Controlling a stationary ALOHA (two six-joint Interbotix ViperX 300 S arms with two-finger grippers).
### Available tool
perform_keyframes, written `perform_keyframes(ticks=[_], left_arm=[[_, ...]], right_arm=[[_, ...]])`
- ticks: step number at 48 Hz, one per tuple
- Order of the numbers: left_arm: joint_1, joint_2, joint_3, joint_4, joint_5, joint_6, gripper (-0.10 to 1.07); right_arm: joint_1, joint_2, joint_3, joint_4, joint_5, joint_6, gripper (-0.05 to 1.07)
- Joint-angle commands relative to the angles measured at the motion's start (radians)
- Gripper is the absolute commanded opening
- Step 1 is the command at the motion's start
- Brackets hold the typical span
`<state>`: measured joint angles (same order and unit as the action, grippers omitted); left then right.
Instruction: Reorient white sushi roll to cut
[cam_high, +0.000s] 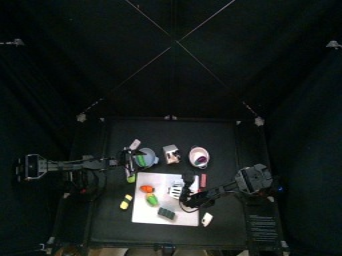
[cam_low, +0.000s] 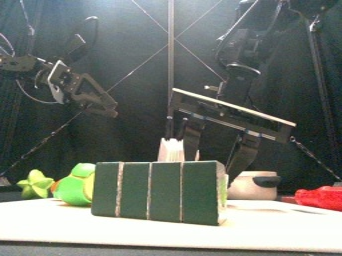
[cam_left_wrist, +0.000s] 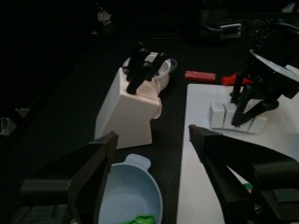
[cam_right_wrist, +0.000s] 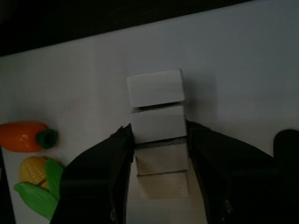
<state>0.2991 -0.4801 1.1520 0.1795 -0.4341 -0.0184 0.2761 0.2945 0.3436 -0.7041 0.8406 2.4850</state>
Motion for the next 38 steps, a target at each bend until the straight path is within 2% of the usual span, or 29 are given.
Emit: perform_keyframes(ticks=[1,21,38], left_arm=[[-0.002,-0.003,-0.012,0.002,-0.005,0.002,0.99],[-0.002,-0.003,-0.011,0.0,-0.005,0.002,0.99],[-0.002,-0.003,-0.011,0.002,-0.005,0.002,0.99]], right_arm=[[-0.003,-0.02,-0.012,0.011,-0.002,-0.005,0.79],[-0.011,-0.02,-0.012,0.006,0.008,0.011,0.94],[-0.005,-0.057,-0.009,0.005,0.008,-0.008,0.96]])
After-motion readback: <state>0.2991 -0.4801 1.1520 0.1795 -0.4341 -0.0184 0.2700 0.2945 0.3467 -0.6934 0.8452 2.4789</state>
